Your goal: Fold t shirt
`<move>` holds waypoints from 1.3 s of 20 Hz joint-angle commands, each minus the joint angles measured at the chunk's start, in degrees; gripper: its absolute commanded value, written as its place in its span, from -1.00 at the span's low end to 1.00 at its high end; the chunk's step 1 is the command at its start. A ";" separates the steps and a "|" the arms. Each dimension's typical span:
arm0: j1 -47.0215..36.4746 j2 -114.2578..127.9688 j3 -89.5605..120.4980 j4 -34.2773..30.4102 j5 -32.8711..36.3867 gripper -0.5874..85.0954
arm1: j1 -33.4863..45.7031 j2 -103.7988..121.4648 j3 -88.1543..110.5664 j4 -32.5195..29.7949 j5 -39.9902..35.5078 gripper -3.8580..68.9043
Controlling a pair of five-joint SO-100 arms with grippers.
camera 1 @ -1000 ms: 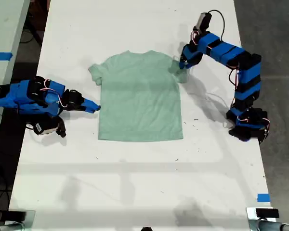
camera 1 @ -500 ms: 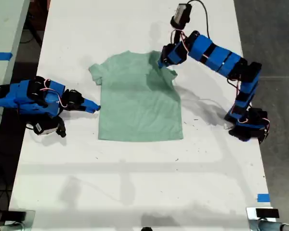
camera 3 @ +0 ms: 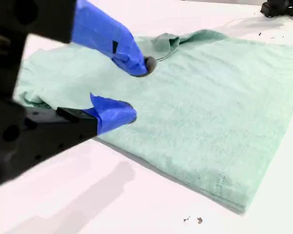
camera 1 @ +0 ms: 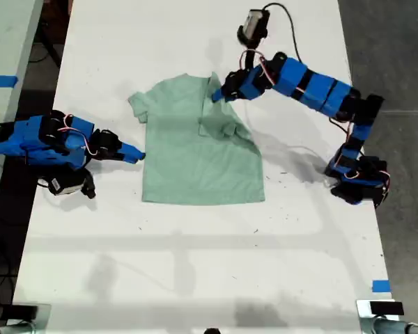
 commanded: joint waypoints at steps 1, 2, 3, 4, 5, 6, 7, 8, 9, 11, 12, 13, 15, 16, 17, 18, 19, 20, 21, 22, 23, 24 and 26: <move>-0.26 0.44 0.00 0.09 0.35 -0.72 | 5.45 17.31 0.97 10.37 -2.55 -0.88; -0.26 0.44 0.00 0.09 0.35 -0.72 | 5.89 23.12 2.72 14.68 -2.37 -0.88; -0.26 0.44 0.00 0.09 0.35 -0.72 | 5.19 30.32 6.59 18.02 -1.14 -0.88; -0.26 0.44 0.00 0.09 0.35 -0.72 | 3.16 38.85 12.66 19.60 0.18 -0.88; -0.26 0.44 0.00 0.09 0.35 -0.72 | 0.18 48.43 19.69 21.01 2.11 -0.88; -0.26 0.44 0.00 0.09 0.35 -0.72 | -2.64 58.10 26.72 22.41 3.96 -0.88; -0.26 0.44 0.00 0.09 0.35 -0.72 | -5.45 66.80 33.40 23.91 5.89 -0.88; -0.26 0.44 0.00 0.09 0.35 -0.72 | -9.67 73.92 41.04 23.73 8.09 -0.88; -0.26 0.44 0.00 0.09 0.35 -0.72 | -15.21 79.01 50.01 21.53 10.90 -0.88; -0.26 0.44 0.00 0.09 0.35 -0.72 | -26.28 87.45 70.75 9.76 14.77 -0.88; -0.26 0.44 0.00 0.09 0.35 -0.72 | -29.27 93.78 82.00 3.60 15.12 -0.88; -0.26 0.44 0.00 0.09 0.35 -0.72 | -30.15 103.18 92.37 1.85 15.56 -0.88; -0.26 0.44 0.00 0.09 0.35 -0.72 | -30.41 112.15 103.89 8.09 19.86 -0.89; -0.26 0.44 0.00 0.09 0.35 -0.72 | -28.56 112.94 110.13 6.86 20.74 -0.89; -0.26 0.44 0.00 0.09 0.35 -0.72 | -27.25 112.94 113.47 5.36 24.43 -0.89; -0.26 0.44 0.00 0.09 0.35 -0.72 | -28.74 112.94 112.68 5.71 26.72 -0.89; -0.35 0.44 0.00 0.09 0.35 -0.72 | -29.62 112.94 113.82 5.01 28.39 -0.89; -0.35 0.44 0.00 0.09 0.35 -0.72 | -33.13 113.03 115.22 1.76 29.36 -0.89; -0.26 0.44 0.00 0.09 0.35 -0.72 | -34.28 113.03 114.96 1.23 28.74 -0.89; -0.26 0.44 0.00 0.09 0.35 -0.72 | -33.66 113.03 115.31 1.14 29.18 -0.89; -0.35 0.44 0.00 0.09 0.35 -0.72 | -33.31 113.03 115.49 1.14 29.09 -0.89; -0.35 0.44 0.00 0.09 0.35 -0.72 | -33.31 113.03 115.40 0.97 29.00 -0.89; -0.26 0.44 0.00 0.09 0.35 -0.72 | -33.05 113.03 115.49 1.14 29.18 -0.89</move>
